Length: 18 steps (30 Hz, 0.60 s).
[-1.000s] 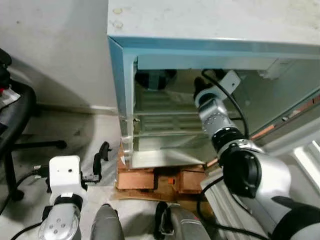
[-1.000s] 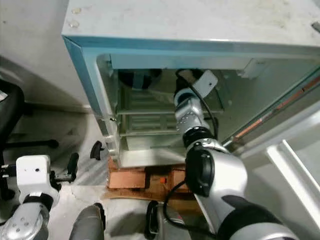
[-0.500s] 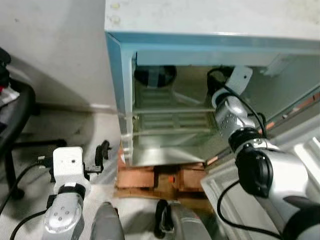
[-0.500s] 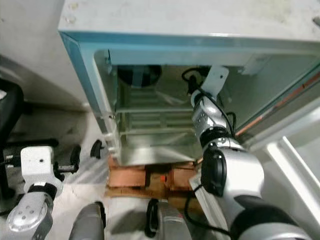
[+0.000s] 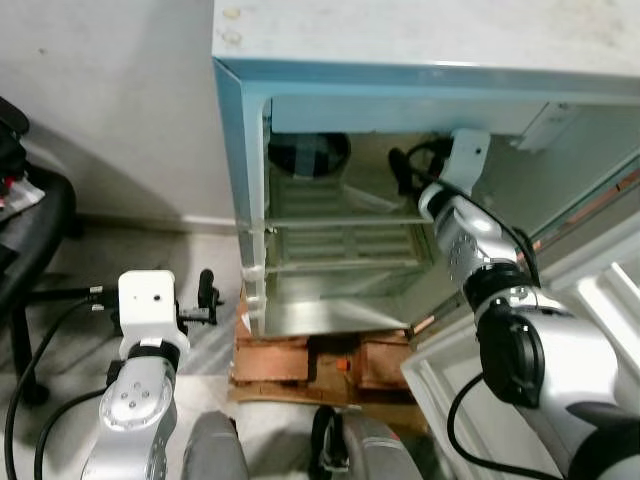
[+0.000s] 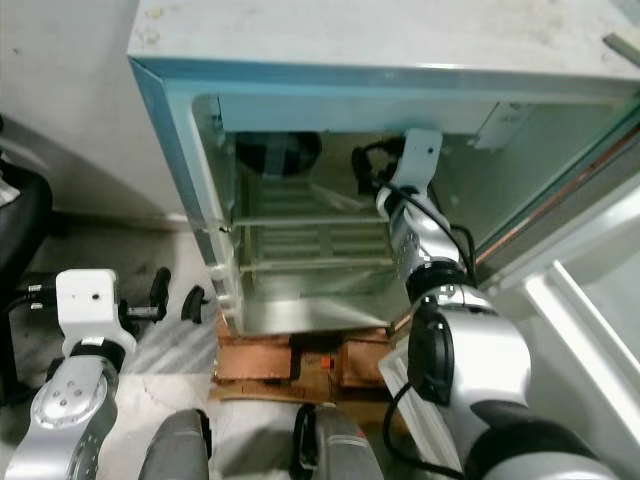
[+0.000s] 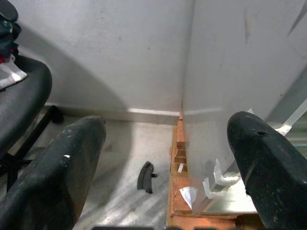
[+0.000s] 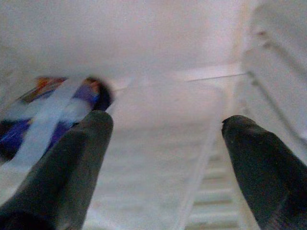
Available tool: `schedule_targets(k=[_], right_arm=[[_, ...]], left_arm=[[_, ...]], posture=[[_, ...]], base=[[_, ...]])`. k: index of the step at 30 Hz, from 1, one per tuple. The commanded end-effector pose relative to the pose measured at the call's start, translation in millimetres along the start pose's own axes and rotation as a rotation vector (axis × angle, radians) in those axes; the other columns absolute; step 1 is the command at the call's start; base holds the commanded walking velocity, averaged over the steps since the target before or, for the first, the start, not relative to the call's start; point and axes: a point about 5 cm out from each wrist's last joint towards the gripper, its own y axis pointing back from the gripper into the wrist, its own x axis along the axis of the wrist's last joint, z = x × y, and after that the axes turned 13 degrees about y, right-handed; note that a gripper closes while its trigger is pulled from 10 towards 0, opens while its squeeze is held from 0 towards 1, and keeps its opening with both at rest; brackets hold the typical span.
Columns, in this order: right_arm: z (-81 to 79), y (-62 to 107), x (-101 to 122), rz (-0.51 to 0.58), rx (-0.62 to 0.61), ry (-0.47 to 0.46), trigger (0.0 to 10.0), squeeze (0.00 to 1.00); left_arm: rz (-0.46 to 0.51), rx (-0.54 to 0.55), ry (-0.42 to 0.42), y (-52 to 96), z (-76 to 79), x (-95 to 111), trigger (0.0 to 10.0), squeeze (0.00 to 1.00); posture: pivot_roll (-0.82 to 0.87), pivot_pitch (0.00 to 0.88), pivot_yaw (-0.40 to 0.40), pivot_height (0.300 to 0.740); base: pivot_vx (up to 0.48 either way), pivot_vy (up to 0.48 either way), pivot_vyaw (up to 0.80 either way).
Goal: Restocking fridge
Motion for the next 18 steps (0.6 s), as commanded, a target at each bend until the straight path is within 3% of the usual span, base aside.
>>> schedule_targets(k=[1,7,11,12,13,18], right_arm=[[3.6,3.2,-5.2,-0.012,0.032,0.004,10.0,1.0],[14.9,14.5,-15.1,0.026,0.032,0.116,10.0,0.98],[12.3,17.6,-17.7,0.056,0.022,0.117,10.0,0.98],[10.9,18.2,-19.0,0.056,0.03,0.12,10.0,0.91],[9.2,19.3,-20.9,0.057,0.041,0.123,10.0,0.73],[-3.4,26.0,-35.3,0.026,0.175,0.163,10.0,0.51]], left_arm=[[-0.008,-0.003,0.001,-0.5,-1.1,-2.8,10.0,0.0],[0.006,-0.021,0.005,-5.9,1.9,-2.9,10.0,0.0],[0.016,-0.029,0.005,-9.5,3.9,-1.5,10.0,0.0],[0.019,-0.03,0.005,-10.0,4.1,-1.1,10.0,0.0],[0.022,-0.031,0.006,-10.6,4.3,-0.7,10.0,0.0],[0.029,-0.059,0.009,-15.5,7.7,-1.3,10.0,0.0]], posture=[[0.27,0.095,-0.097,0.74],[0.26,0.072,-0.088,0.74],[0.25,0.058,-0.084,0.74],[0.25,0.056,-0.084,0.74],[0.25,0.053,-0.082,0.74],[0.22,0.032,-0.058,0.74]], base=[[0.0,0.0,0.0],[0.0,0.0,0.0],[0.0,0.0,0.0],[0.0,0.0,0.0],[0.0,0.0,0.0],[0.0,0.0,0.0]])
